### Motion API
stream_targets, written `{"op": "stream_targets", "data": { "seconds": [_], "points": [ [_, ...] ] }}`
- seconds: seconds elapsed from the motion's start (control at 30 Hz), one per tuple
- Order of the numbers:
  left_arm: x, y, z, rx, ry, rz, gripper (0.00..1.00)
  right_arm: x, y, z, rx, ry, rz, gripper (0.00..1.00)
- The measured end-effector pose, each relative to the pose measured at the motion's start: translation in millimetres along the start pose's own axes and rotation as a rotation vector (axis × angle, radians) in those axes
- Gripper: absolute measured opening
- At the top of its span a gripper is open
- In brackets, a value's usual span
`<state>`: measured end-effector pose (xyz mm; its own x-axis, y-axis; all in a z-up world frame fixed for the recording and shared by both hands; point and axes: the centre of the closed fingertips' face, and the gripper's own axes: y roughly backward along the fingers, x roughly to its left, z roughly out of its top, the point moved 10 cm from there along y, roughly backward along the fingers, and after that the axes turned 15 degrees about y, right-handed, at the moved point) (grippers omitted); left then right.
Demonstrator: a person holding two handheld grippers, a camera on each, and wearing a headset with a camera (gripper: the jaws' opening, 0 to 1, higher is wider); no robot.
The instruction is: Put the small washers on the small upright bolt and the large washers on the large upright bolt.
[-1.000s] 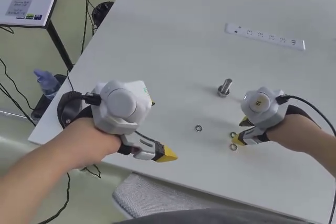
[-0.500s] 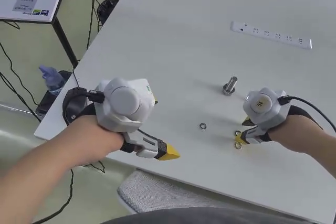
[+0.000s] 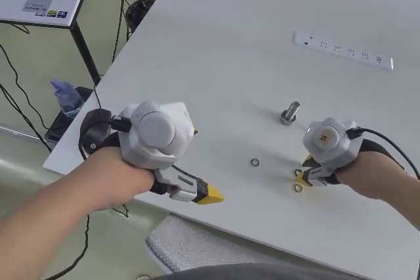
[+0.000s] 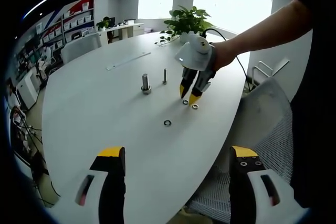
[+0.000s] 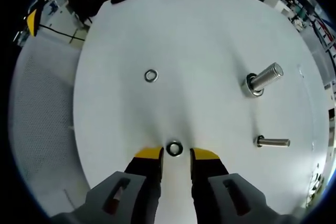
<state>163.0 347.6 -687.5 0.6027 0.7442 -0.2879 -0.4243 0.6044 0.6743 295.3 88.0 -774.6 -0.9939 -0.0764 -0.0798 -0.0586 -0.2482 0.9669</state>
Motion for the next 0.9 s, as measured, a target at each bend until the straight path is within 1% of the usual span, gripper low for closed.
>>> {"op": "stream_targets", "data": {
  "seconds": [0.13,0.23,0.37,0.47,0.57,0.63,0.8,0.9],
  "points": [
    [0.4,-0.2,0.3,0.000,0.001,0.001,0.81,-2.5,-4.0,-0.9,0.011,0.000,-0.005,0.16],
    [1.0,-0.1,1.1,-0.003,0.001,0.000,0.81,-3.1,-4.2,-0.6,0.018,0.009,-0.011,0.15],
    [2.3,0.1,1.4,-0.004,0.003,0.002,0.80,-3.5,-6.2,-0.8,0.024,0.002,-0.010,0.14],
    [2.9,0.0,1.5,-0.002,0.001,0.004,0.80,-3.3,-7.0,0.4,0.037,0.021,-0.012,0.13],
    [2.9,-0.1,2.0,-0.005,0.004,0.004,0.80,-5.4,-7.6,1.0,0.044,0.010,-0.006,0.13],
    [2.8,0.1,2.5,-0.005,0.002,0.005,0.80,-6.2,-7.3,0.0,0.040,0.001,-0.004,0.13],
    [2.6,0.4,2.5,-0.001,0.003,0.005,0.80,-6.5,-6.0,-3.8,0.009,-0.031,-0.002,0.13],
    [2.7,0.5,2.5,0.002,0.003,0.006,0.80,-6.2,-5.7,-6.3,0.008,-0.040,0.000,0.13]
  ]
}}
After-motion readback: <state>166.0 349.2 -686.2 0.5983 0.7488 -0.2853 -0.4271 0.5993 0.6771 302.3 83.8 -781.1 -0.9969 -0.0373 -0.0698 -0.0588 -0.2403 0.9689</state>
